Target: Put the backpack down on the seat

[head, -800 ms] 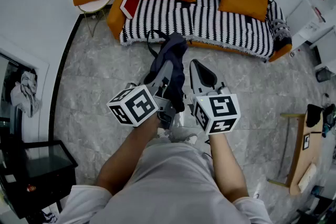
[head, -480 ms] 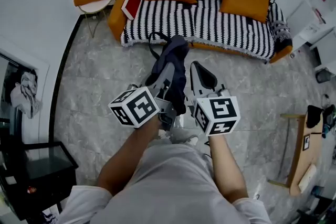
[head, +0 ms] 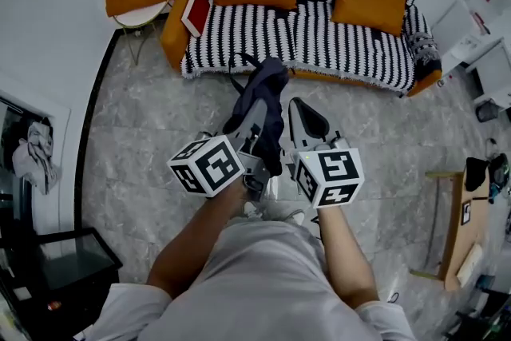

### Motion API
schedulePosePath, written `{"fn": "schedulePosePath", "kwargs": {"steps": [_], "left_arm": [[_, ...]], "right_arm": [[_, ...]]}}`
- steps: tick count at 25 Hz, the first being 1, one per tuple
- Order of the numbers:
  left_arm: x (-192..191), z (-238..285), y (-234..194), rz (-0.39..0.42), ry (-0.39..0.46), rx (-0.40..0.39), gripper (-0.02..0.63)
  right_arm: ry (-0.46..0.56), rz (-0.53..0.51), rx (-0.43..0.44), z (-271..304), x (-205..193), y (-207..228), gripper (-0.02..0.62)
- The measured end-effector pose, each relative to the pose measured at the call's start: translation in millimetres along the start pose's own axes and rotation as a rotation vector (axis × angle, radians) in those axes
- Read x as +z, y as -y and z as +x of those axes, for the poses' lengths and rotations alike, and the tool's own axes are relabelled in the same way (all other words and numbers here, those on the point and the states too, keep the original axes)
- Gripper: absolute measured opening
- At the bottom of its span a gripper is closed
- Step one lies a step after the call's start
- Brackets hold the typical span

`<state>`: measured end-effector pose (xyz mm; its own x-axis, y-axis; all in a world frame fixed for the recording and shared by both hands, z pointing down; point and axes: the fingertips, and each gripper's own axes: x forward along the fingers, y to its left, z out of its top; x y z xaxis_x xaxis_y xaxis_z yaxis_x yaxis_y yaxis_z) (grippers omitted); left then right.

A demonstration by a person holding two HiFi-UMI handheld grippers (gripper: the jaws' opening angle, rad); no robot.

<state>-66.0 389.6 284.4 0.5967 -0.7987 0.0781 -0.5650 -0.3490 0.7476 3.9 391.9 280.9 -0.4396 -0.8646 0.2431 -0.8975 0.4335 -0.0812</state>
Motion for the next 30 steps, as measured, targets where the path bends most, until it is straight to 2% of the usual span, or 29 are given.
{"fn": "schedulePosePath", "kwargs": {"steps": [8,16,21,30], "left_arm": [[18,13,-21,-0.011,-0.017,-0.004,0.011],[38,42,-41,-0.004,-0.010,0.015,0.011],[42,80,-52,-0.002,-0.013,0.033,0.011],[52,172,-69,-0.011,-0.009,0.102,0.011]], "right_arm": [[-0.004,-0.002,-0.017,29,8,2,0.003],[-0.019,0.008,0.001,65,7,17,0.003],[-0.029,0.018,0.027,95,4,44,0.003],[-0.056,0.039,0.084,161,18,123,0.003]]}}
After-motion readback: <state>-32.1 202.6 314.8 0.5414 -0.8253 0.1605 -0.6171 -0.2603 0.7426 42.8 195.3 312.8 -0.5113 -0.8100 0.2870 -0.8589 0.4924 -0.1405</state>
